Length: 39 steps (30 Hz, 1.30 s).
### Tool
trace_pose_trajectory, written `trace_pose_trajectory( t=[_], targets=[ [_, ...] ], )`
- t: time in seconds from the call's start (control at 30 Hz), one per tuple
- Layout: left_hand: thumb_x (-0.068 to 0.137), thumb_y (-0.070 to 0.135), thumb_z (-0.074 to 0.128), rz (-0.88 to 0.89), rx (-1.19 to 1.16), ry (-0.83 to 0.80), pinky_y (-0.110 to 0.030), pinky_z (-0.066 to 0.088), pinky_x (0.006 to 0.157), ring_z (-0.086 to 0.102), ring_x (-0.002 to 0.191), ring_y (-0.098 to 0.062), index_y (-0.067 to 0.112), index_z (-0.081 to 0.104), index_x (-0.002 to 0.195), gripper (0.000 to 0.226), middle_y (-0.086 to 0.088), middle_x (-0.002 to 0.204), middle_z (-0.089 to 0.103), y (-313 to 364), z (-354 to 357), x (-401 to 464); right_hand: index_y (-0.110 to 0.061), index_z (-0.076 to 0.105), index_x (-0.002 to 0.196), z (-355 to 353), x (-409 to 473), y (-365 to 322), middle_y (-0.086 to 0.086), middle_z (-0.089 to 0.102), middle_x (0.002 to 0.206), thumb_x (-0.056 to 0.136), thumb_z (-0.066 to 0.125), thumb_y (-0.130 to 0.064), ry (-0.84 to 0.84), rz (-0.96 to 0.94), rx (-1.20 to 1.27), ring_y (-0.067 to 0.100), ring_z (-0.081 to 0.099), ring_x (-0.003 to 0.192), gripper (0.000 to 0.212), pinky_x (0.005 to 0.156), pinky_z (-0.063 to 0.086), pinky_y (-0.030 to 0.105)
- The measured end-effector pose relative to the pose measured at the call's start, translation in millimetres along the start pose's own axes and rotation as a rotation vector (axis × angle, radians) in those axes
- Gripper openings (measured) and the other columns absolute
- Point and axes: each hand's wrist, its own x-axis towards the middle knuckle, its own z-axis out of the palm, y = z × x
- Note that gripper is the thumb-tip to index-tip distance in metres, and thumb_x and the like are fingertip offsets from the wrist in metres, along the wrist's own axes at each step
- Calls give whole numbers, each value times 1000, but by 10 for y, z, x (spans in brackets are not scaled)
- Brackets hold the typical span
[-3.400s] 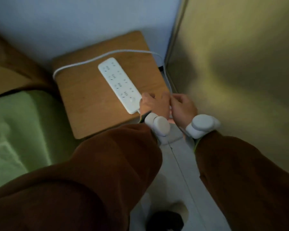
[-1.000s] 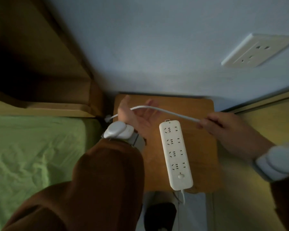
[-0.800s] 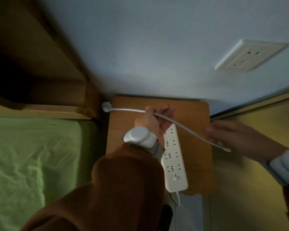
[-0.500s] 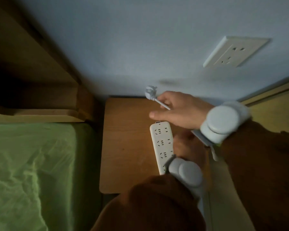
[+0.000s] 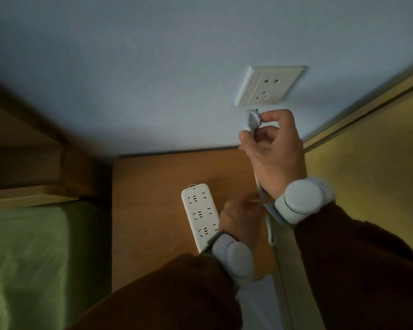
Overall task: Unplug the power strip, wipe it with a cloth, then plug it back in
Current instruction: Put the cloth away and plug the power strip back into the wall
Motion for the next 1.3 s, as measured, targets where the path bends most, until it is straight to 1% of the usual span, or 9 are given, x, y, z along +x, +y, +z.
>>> trace_pose_trajectory(
  t=[0.07, 0.17, 0.27, 0.33, 0.43, 0.53, 0.9, 1.13, 1.3],
  targets=[
    [94, 8, 63, 55, -126, 27, -19, 51, 80, 65, 91, -15, 13, 72, 114, 22, -7, 104, 73, 137, -112, 49, -22, 47, 112, 14, 16, -1, -1, 74, 87, 85, 72, -29, 20, 5, 42, 15, 74, 77, 38, 76, 62, 44],
    [90, 8, 67, 152, -142, 78, -37, 57, 85, 68, 85, -16, 24, 70, 91, 16, 4, 85, 72, 273, -185, 274, -19, 45, 110, 2, 69, 0, -2, 71, 83, 81, 75, -27, 73, 5, 75, 15, 71, 75, 43, 74, 60, 40],
    [93, 7, 62, 170, -50, 137, -29, 47, 72, 65, 81, -25, 17, 69, 84, 15, 5, 73, 63, 385, -221, 442, -17, 47, 100, 8, 142, -39, -1, 69, 77, 75, 82, -36, 159, -48, 13, 14, 65, 65, 47, 63, 56, 29],
    [92, 13, 62, 152, -2, 160, -24, 41, 70, 68, 92, -31, 11, 73, 89, 12, 0, 76, 65, 364, -231, 545, -17, 48, 92, 12, 197, -23, -1, 68, 71, 78, 79, -35, 201, -86, -30, 13, 63, 61, 39, 59, 54, 31],
    [86, 29, 63, 88, 4, 187, -34, 57, 83, 71, 94, -27, 15, 77, 100, 23, -4, 90, 76, 308, -291, 636, -15, 50, 90, 25, 218, 32, 0, 70, 71, 82, 76, -32, 209, -110, -28, 14, 70, 66, 32, 63, 59, 38],
    [90, 25, 66, 98, 2, 250, -42, 58, 87, 71, 91, -21, 21, 77, 102, 17, 0, 92, 75, 267, -345, 740, -12, 52, 90, 46, 205, 73, 0, 72, 75, 84, 76, -31, 242, -135, -26, 11, 72, 70, 31, 64, 61, 37],
    [90, 14, 61, 123, 58, 216, -36, 58, 79, 71, 85, -23, 18, 75, 94, 15, -6, 87, 76, 356, -386, 1023, -6, 53, 90, 88, 250, 101, 2, 73, 78, 85, 78, -26, 327, -165, 12, 5, 72, 70, 33, 60, 54, 13],
    [94, 15, 60, 129, 103, 228, -4, 37, 55, 61, 81, -12, 17, 76, 103, 18, 3, 86, 69, 369, -389, 1083, -7, 53, 85, 139, 329, 93, 4, 71, 72, 80, 81, -29, 341, -136, 22, 16, 70, 68, 36, 62, 58, 34],
    [91, 22, 65, 116, -18, 203, -38, 60, 83, 73, 86, -22, 16, 76, 100, 15, -5, 89, 77, 342, -375, 1165, -14, 56, 83, 58, 348, 111, -3, 69, 70, 81, 81, -26, 286, -128, 88, 0, 64, 62, 27, 58, 47, 11]
  ],
)
